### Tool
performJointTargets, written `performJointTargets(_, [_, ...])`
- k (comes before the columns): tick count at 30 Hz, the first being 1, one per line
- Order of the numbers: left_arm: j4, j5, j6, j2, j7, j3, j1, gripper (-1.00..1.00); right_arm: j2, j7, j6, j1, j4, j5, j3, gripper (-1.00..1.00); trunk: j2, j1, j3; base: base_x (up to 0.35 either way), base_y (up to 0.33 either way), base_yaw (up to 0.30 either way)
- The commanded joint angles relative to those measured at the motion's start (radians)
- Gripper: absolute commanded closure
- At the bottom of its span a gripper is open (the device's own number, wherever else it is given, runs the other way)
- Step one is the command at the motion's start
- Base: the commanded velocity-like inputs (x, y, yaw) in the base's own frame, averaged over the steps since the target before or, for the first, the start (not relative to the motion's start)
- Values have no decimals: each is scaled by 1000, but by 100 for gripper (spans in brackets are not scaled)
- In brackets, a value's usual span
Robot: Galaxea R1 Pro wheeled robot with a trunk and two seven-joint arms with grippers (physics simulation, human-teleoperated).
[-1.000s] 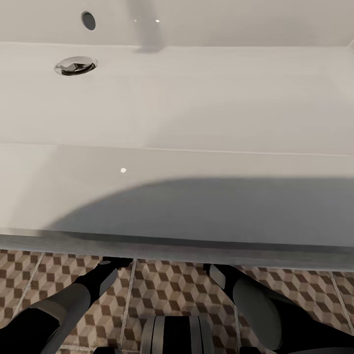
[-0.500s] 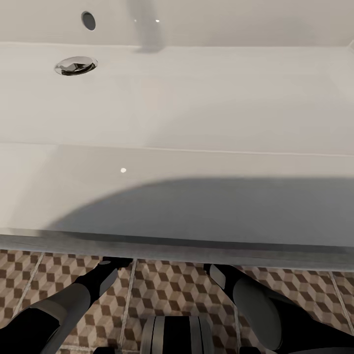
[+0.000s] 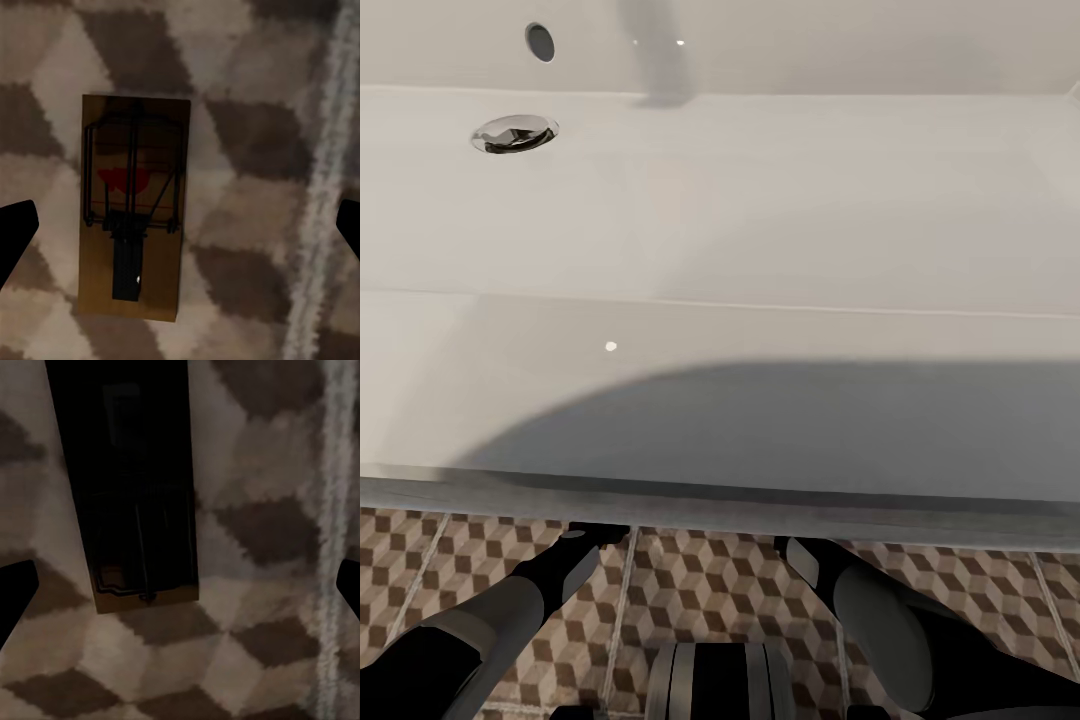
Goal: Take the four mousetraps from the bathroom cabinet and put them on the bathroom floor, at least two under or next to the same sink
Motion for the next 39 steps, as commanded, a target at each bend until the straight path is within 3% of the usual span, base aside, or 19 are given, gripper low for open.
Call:
performJointTargets(1, [-2,7,4,1,6,-9,0,-100,0,-3,8,-13,-3,8,-6,-100,0,0,0,0,0,0])
performJointTargets(22, [-2,7,4,1,6,-9,0,-100,0,-3,6,-13,-4,8,-6,-100,0,0,0,0,0,0])
performJointTargets(39, [-2,8,4,1,6,-9,1,-100,1,-3,-72,-12,-1,8,-4,-100,0,0,0,0,0,0])
